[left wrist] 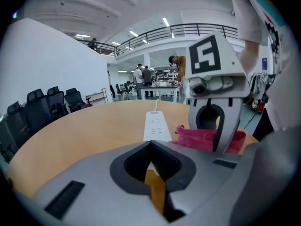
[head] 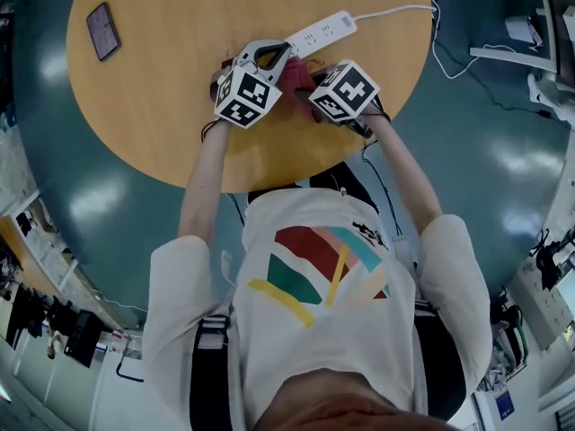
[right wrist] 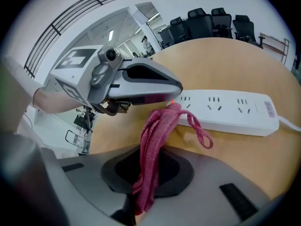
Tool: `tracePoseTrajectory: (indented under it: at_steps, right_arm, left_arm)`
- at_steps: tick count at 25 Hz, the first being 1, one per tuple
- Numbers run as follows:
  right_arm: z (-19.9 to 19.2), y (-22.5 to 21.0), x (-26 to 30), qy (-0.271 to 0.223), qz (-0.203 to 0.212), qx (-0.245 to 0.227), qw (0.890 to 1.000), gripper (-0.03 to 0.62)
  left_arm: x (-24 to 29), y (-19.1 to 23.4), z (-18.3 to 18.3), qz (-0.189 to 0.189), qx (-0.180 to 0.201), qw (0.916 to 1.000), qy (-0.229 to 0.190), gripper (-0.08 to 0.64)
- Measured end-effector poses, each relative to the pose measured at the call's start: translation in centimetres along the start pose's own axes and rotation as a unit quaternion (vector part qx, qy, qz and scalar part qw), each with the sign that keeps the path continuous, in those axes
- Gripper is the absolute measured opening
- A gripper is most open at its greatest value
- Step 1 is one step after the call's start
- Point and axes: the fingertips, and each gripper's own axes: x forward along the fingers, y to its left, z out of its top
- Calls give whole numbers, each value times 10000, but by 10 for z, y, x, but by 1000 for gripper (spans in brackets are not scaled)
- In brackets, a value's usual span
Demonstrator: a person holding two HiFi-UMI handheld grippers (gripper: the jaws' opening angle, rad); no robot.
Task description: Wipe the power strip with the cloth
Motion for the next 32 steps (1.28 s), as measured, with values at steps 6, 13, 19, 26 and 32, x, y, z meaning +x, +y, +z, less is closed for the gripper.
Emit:
tracePoseTrajectory:
  at_steps: [6, 13, 19, 26, 32]
  right_arm:
    - [4, -29, -5, -96, -164, 375, 9991, 40]
    - [5, -57, -23, -88, -473, 793, 9957, 40]
    - [0, -113, -65, -264, -1252, 1271, 9836, 40]
    - [-9, -166, -105, -427, -1867, 1655, 9674, 40]
    - [-19, -201, -121, -464, -2100, 1795, 9600, 40]
  left_arm:
    - [6, -4, -7, -102, 183, 9997, 88, 43]
    - [2, -6, -6, -105, 251, 9996, -9, 43]
    - [0, -7, -3, -147, 252, 9995, -116, 43]
    - [-1, -7, -2, -187, 274, 9994, -129, 43]
    - [14, -8, -1, -181, 230, 9995, -117, 43]
